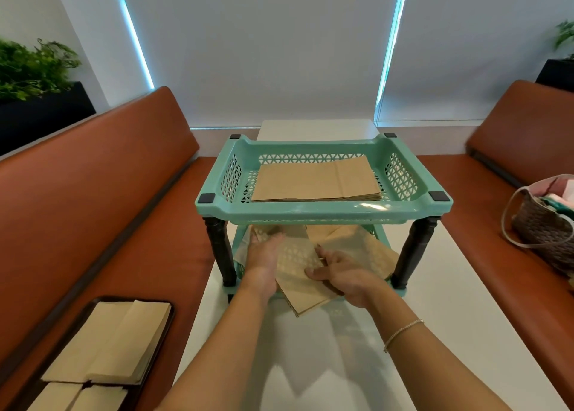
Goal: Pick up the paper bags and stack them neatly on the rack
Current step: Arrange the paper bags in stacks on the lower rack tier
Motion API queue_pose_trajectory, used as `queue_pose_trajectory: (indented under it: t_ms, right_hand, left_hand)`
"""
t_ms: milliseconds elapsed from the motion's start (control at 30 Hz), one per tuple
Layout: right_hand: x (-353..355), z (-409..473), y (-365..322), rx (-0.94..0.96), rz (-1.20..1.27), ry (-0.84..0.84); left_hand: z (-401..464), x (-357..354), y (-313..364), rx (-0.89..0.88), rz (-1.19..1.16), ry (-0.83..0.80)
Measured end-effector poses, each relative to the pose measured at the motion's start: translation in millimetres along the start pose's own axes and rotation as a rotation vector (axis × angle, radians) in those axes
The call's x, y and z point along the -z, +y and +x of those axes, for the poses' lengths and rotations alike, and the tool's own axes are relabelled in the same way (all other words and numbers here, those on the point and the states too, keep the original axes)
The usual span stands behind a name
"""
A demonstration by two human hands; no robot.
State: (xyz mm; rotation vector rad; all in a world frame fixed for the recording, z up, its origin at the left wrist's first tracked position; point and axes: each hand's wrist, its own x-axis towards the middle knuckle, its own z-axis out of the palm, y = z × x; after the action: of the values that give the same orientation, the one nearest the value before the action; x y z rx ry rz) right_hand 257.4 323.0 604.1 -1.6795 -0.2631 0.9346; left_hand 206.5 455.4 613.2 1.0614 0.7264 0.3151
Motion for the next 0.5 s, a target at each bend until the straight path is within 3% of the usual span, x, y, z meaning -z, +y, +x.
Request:
queue_pose_trajectory:
  t_ms: [100,233,500]
  right_hand:
    - [1,-1,-1,-0.003,0.005,-0.083]
    - [-6,4,-3,0.034,-0.006,-0.030]
    - [-4,25,-2,0.081,-0.172,0.187]
  left_hand:
    - [9,6,3,-0.002,-0.048,-0.006]
    - [49,13,-21,0.010,-0.018,0.033]
    - [-7,-10,-14,-0.039,0.131,0.051]
